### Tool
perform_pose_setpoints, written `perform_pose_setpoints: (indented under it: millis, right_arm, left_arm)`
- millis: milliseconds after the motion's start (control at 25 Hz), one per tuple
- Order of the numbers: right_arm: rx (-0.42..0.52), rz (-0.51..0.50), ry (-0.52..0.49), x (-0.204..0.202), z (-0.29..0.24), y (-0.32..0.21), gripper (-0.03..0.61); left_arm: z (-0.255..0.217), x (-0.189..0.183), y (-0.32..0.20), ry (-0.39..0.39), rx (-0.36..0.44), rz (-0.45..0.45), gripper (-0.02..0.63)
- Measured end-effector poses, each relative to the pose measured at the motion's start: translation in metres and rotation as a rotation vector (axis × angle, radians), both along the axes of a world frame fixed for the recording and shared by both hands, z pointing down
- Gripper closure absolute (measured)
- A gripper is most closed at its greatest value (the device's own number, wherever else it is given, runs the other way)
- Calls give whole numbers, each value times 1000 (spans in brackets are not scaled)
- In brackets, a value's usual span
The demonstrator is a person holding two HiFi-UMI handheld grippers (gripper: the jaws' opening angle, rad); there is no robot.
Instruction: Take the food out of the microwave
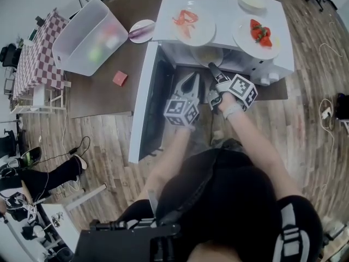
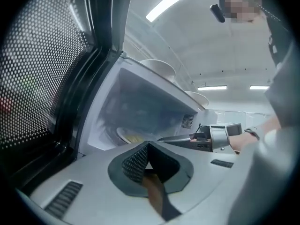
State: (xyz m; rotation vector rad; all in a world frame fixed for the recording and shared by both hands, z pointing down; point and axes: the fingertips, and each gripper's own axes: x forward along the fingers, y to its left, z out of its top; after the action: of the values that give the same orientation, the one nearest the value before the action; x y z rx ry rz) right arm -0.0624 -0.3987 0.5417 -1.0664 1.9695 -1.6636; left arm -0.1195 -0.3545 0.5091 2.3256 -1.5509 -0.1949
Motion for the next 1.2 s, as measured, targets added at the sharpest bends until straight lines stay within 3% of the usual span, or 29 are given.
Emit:
perform_pose_setpoints:
  millis: [440,640,760,800,1200]
  right_arm:
    - [-61,46,-45,0,7,-4,535]
    - [-62,51,-60,3,8,-4,541]
    - [-59,51,-68,5,6,-1,543]
    - [-59,50,-71,5,6,0,543]
    - [-55,35,-98,13,5,12,548]
  left_arm:
    - [14,-1,1,6,-49,11,606]
    - [22,-1,-1,19,-94,-5,505]
    - [24,0,-3,35,-115,-13,492]
    - [25,0,-4,41,-122,-15,462]
    - [24,11,-11,233,-180,2,446]
